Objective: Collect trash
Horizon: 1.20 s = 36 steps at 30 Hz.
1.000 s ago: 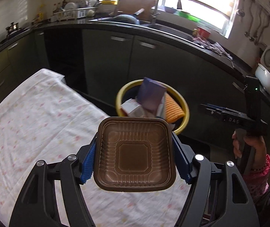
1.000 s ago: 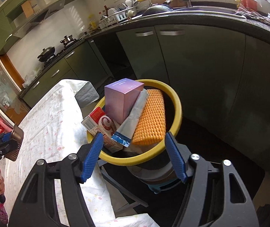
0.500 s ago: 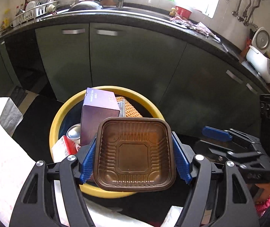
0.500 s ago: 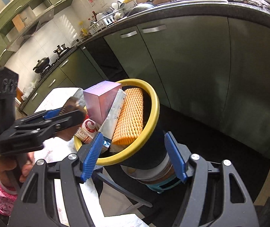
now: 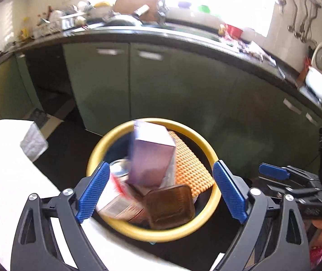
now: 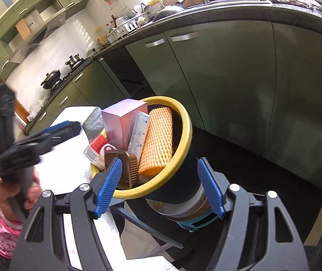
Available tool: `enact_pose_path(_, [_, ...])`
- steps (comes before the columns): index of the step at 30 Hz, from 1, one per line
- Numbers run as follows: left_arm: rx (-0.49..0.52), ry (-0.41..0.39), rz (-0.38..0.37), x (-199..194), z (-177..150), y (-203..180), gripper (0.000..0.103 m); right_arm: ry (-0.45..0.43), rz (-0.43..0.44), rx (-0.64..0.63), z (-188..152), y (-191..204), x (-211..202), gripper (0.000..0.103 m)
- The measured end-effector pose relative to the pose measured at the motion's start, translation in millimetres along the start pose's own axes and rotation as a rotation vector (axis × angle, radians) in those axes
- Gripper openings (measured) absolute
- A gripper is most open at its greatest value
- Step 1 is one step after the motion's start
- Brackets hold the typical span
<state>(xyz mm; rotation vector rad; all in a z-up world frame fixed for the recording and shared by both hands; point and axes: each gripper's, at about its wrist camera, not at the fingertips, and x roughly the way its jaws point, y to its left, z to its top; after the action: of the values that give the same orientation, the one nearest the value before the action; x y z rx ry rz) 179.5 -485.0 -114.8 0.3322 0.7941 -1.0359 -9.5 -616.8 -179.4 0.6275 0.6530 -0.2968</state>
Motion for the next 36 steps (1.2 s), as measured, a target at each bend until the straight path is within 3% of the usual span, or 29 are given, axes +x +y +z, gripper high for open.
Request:
enact_pose_path(5, [-0.090,-0.081,0.106,-85,-32,27,0.098,0.014,0.012,-0.047,-4,18,-2,0.068])
enact_pose_path(8, [-0.166,-0.110,0.219,-139,-65,48,0.098,0.026,0.024,-0.095,-8,36,-2,0.070])
enact_pose_path(12, [-0.276,-0.173,0.401,-212,-120,72,0.098,0.039,0.054,-0.173,-16,68,-4,0.077])
enact_pose_path(16, [-0.382,-0.196,0.619,-275,-175,89,0.098,0.036,0.094,-0.273,-28,108,-10,0.094])
enact_pose_path(19, [-0.435,-0.206,0.723,-315,-210,95,0.098,0.013,0.109,-0.351,-36,139,-19,0.096])
enact_pose_path(28, [-0.520,-0.305,0.839,-408,-279,69,0.098,-0.065,0.112,-0.523,-56,197,-75,0.096])
enact_pose_path(36, [-0.539,-0.374,0.831,-430,-287,43,0.098,-0.101,0.106,-0.581,-74,206,-103,0.096])
